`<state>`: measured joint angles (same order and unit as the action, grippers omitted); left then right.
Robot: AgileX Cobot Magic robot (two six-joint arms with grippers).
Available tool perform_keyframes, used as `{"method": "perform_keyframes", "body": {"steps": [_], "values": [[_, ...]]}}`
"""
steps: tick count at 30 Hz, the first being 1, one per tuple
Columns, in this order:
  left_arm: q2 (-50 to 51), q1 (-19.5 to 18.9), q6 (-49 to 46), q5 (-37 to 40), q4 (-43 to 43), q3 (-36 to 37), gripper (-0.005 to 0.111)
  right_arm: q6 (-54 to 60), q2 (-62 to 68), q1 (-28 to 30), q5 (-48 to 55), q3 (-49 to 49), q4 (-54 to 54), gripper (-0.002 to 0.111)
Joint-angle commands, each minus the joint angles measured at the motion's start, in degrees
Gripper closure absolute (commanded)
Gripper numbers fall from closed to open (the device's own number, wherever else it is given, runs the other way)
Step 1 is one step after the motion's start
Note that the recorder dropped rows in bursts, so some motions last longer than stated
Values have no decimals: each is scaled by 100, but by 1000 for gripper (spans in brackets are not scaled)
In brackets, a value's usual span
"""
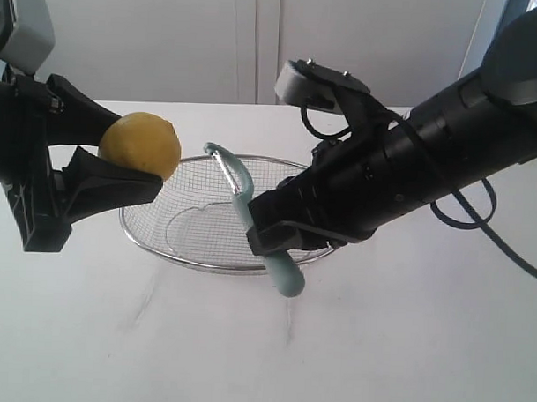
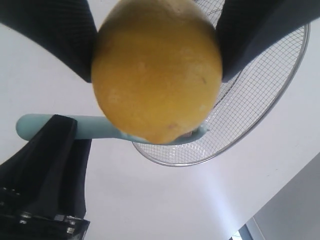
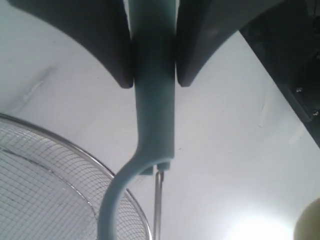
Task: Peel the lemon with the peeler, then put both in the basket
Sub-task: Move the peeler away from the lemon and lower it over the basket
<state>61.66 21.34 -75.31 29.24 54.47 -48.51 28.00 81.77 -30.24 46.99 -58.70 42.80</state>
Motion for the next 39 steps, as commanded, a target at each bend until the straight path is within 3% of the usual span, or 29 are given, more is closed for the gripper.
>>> {"method": "perform_keyframes", "body": {"steps": [1, 20, 39], "values": [[-30, -22, 29, 29, 194, 7, 107, -360, -5, 7, -174, -6, -438, 108], [-30, -22, 29, 29, 194, 7, 107, -1055, 1051, 7, 178, -1402, -1826, 108], [-30, -22, 29, 29, 194, 7, 107, -1069, 2302, 793, 410, -2525, -1810, 108]]}}
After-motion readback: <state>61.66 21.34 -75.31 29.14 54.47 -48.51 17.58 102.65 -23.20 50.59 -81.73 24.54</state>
